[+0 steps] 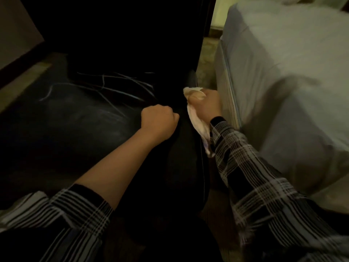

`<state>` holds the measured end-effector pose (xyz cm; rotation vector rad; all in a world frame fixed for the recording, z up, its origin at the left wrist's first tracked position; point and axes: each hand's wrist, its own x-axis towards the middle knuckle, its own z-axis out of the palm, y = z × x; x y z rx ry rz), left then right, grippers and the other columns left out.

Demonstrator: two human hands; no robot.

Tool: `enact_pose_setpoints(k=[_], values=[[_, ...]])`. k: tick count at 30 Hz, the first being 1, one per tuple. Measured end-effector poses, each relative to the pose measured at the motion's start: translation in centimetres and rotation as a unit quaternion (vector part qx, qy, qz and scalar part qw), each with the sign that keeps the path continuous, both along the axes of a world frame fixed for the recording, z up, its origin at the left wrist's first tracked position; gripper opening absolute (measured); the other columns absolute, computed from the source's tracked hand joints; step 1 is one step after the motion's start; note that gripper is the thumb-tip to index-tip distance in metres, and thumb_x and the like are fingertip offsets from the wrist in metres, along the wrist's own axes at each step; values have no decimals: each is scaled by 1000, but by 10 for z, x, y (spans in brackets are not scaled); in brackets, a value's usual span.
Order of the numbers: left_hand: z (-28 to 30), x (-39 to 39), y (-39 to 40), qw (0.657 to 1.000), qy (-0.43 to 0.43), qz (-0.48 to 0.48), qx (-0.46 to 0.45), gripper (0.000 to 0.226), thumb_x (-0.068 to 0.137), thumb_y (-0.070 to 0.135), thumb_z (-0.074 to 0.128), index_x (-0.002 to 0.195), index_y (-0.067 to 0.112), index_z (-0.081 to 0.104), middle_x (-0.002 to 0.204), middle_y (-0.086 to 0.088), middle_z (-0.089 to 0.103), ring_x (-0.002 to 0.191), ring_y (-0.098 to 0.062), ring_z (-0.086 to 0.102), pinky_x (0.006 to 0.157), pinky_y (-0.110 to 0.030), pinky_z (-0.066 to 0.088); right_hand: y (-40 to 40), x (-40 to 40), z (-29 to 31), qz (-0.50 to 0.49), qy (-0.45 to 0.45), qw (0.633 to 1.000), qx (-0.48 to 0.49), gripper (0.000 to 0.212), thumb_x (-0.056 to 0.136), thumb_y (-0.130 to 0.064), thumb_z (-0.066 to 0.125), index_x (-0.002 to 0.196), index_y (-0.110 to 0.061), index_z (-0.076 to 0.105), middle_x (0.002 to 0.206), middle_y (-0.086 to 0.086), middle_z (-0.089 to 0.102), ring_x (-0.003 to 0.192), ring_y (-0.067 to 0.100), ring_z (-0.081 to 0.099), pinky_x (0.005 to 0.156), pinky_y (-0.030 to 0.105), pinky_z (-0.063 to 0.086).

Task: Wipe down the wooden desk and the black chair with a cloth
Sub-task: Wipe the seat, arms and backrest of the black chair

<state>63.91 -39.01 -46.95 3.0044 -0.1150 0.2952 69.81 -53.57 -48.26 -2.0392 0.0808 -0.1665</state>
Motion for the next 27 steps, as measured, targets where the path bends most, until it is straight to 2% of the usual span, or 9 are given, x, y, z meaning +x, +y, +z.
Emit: enact_pose_setpoints(k=[3, 7, 10, 13, 17, 19, 22, 25, 27], values=[[-2, -1, -2, 999, -8, 22, -25, 41, 96, 32, 35, 59, 16, 43, 56, 3, 42, 51, -14, 39, 46, -28, 22, -6, -16, -5, 19, 2, 999, -26, 44, 63, -55, 64, 94, -24, 74, 89, -9, 72, 88, 9, 67, 83, 40, 55], [-8, -6, 1, 998, -30, 24, -46, 39, 95, 31, 36, 58, 19, 39, 55, 5, 40, 49, -11, 36, 45, -26, 18, -10, -33, -8, 48, -8, 996, -74, 46, 59, -58, 60, 84, -22, 73, 80, -5, 72, 79, 13, 67, 75, 43, 57], [-10, -5, 3, 998, -37, 10, -47, 40, 95, 31, 35, 57, 20, 35, 56, 6, 40, 49, -10, 34, 46, -26, 18, -5, -14, 1, 53, -14, 995, -78, 36, 65, -55, 66, 83, -26, 75, 81, -8, 72, 79, 11, 68, 75, 42, 57], [-11, -2, 2, 998, -40, 2, -53, 40, 95, 31, 36, 57, 20, 37, 55, 6, 40, 51, -11, 38, 50, -28, 23, 3, 30, 5, 4, -4, 996, -90, 44, 64, -62, 64, 83, -24, 73, 82, -4, 72, 79, 16, 68, 74, 42, 57], [-7, 1, -2, 995, -43, 11, -87, 37, 94, 31, 38, 62, 16, 47, 57, 5, 44, 58, -17, 49, 56, -29, 29, 15, 63, 11, -30, 14, 983, -182, 34, 75, -52, 63, 86, -21, 69, 106, 8, 65, 85, 26, 64, 77, 32, 51], [-5, 0, -4, 991, -44, 26, -126, 35, 94, 30, 39, 64, 15, 51, 56, 5, 45, 57, -16, 49, 57, -29, 30, 15, 62, 10, -16, -1, 976, -218, 36, 76, -54, 60, 94, -24, 69, 117, 7, 63, 100, 25, 62, 80, 30, 44], [-2, -4, -4, 978, -63, 33, -198, 35, 93, 30, 42, 61, 16, 48, 54, 7, 44, 52, -11, 43, 56, -29, 28, 14, 39, 10, 43, -27, 963, -263, 53, 69, -67, 50, 99, -28, 69, 110, -1, 65, 106, 18, 60, 83, 28, 39], [2, -8, 1, 941, -73, 61, -325, 36, 91, 28, 46, 57, 19, 45, 53, 8, 43, 49, -6, 39, 50, -26, 25, 18, -7, 21, 103, -45, 950, -293, 31, 77, -51, 62, 98, -28, 68, 98, -1, 51, 84, 15, 51, 74, 27, 37], [6, -12, 8, 889, -88, 87, -441, 40, 92, 22, 47, 53, 20, 40, 50, 8, 39, 46, -6, 36, 48, -25, 26, 25, -35, 27, 149, -65, 935, -314, 20, 78, -46, 66, 91, -30, 67, 95, -1, 45, 82, 15, 49, 71, 28, 36]])
